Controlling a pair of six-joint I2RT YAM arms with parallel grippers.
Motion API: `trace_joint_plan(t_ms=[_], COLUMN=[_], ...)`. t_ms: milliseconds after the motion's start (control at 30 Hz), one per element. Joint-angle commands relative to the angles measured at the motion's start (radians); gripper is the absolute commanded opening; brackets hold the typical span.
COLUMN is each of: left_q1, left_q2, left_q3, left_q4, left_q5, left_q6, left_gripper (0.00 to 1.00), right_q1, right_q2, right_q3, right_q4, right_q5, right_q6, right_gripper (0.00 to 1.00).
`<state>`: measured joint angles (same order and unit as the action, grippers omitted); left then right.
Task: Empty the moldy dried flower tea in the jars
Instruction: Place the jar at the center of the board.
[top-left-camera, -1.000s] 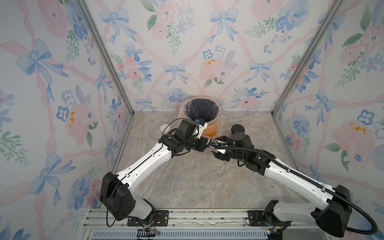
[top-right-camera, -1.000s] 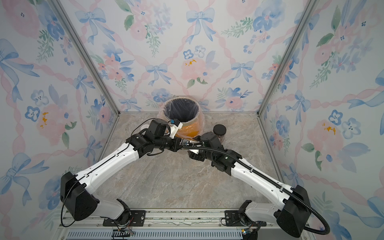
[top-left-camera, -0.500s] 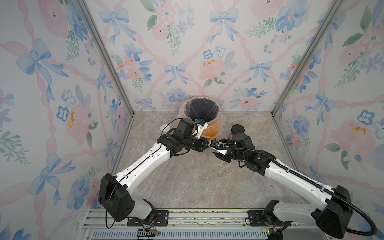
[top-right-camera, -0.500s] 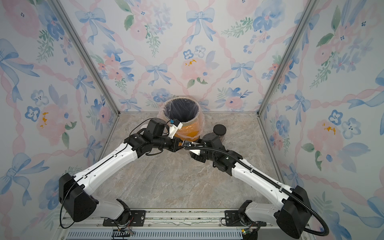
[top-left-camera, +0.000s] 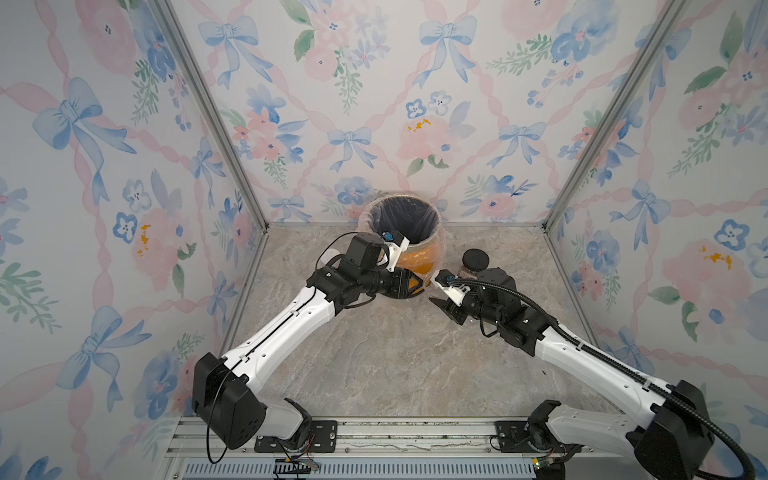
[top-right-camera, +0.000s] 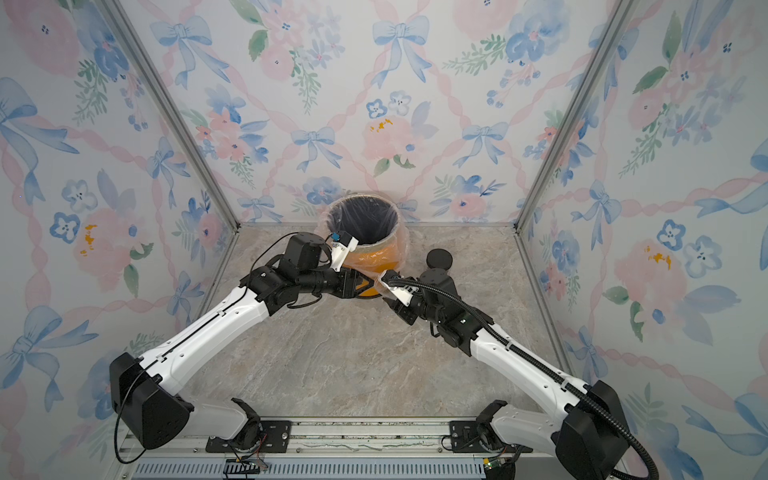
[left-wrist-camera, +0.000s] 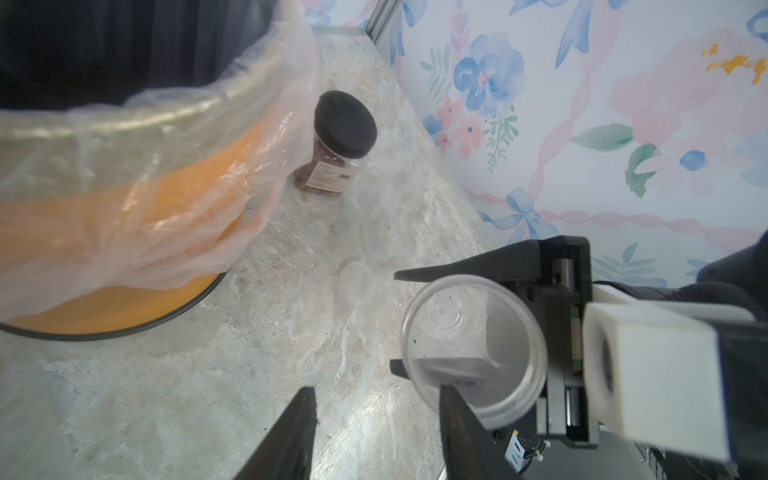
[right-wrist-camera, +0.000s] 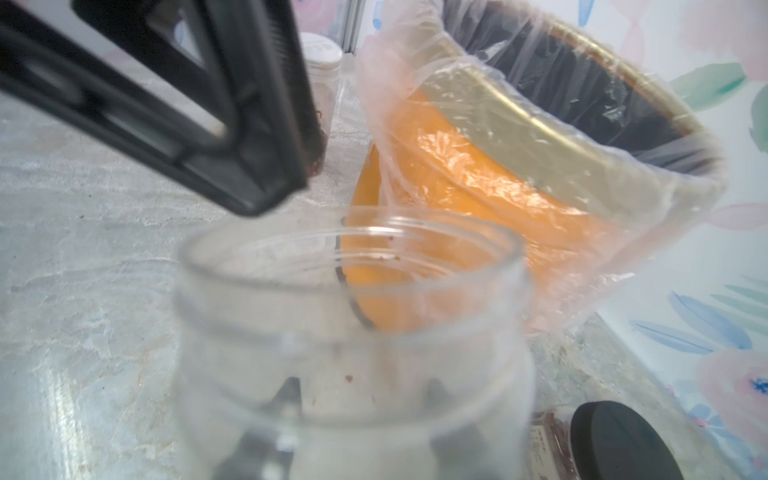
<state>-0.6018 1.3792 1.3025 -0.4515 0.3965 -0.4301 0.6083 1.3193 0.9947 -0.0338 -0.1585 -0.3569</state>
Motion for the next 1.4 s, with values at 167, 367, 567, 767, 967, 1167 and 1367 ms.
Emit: trace_joint_plan(t_ms=[167, 367, 567, 767, 967, 1167, 1367], left_q1=[0.040, 0.040, 0.040, 0.040, 0.041, 0.041, 0.040], left_q2=[-0.099, -0.108, -0.102, -0.105, -0.098, -0.096, -0.087], left_q3=[-0.009, -0.026, -0.034, -0.042, -0.046, -0.048, -0.017], left_q4=[-0.003, -0.001, -0.002, -0.001, 0.000, 0.000, 0.006], left_q5=[-0.098, -0.122, -0.125, -0.133, -0.134, -0.137, -0.162], left_q6=[0.016, 0.034, 0.041, 0.054, 0.060, 0.070, 0.069], left_gripper=[0.77, 0.84, 0.84, 0.84, 0.84, 0.84, 0.84], right_q1=[-0.295, -0.485, -0.521, -0.512, -0.491, -0.484, -0.417], right_q2=[-0.061, 0.040, 0.177, 0.329, 0.414, 0.452, 0.442], right_q3=[-0.167, -0.238, -0.361, -0.479, -0.482, -0.437, -0.396], right_q4=[0.431, 0.739, 1.050, 1.363, 1.418, 1.418, 1.347], right_q5=[-0.097, -0.115, -0.087, -0.064, -0.032, -0.080, -0.127], right_q6=[0.382, 0.529, 0.512, 0.479, 0.435, 0.412, 0.343], right_gripper=[0.39, 0.38, 0.40, 0.42, 0.44, 0.49, 0.49])
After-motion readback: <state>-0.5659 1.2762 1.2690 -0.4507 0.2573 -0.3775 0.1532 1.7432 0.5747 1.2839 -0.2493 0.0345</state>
